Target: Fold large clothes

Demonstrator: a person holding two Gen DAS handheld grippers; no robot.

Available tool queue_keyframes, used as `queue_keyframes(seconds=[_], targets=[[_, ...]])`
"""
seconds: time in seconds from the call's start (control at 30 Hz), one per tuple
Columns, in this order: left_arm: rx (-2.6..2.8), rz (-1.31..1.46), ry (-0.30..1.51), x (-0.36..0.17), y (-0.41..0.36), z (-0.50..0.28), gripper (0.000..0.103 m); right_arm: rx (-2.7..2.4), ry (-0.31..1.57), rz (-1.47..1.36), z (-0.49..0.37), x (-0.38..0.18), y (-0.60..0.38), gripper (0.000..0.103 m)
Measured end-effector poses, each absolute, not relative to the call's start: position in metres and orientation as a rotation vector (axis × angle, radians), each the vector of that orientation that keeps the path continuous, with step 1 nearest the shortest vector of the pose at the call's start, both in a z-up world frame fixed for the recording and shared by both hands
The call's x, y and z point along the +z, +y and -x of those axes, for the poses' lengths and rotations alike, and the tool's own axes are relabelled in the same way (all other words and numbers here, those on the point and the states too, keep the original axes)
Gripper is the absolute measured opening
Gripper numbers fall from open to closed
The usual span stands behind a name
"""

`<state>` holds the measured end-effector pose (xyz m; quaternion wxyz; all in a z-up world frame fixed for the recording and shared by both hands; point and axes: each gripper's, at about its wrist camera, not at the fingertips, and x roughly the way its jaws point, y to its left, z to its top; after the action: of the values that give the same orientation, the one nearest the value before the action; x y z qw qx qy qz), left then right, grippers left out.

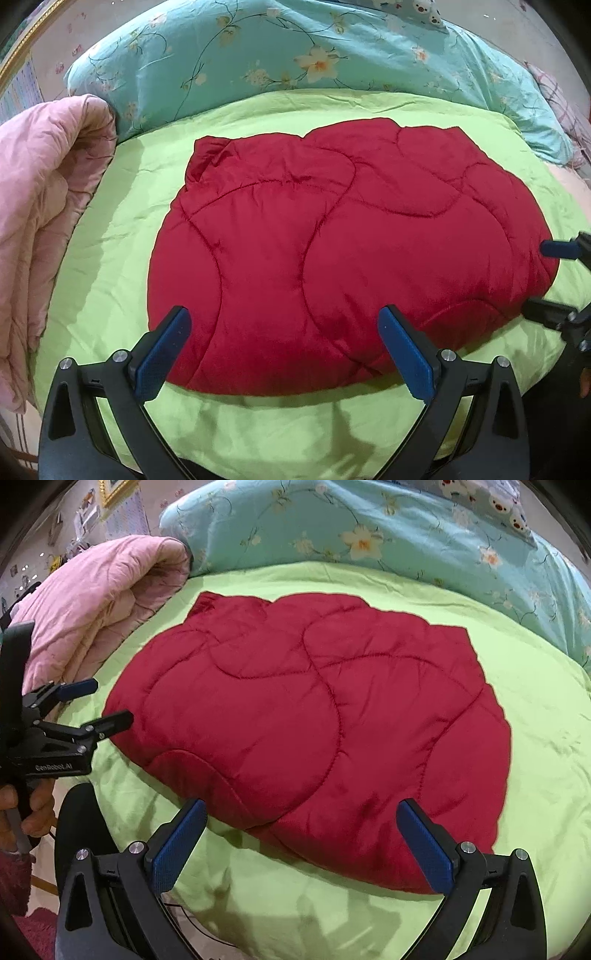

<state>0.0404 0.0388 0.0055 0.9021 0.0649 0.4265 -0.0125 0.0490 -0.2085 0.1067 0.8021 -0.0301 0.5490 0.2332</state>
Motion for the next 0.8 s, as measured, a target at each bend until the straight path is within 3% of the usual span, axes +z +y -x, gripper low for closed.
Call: queue_keyframes(seconds=[0.8], targets=[[-0.041, -0.100, 0.893, 0.008, 0.034, -0.061, 0.102, 0.480, 1.180, 0.080, -0.074, 0.101, -0.203, 0.103]])
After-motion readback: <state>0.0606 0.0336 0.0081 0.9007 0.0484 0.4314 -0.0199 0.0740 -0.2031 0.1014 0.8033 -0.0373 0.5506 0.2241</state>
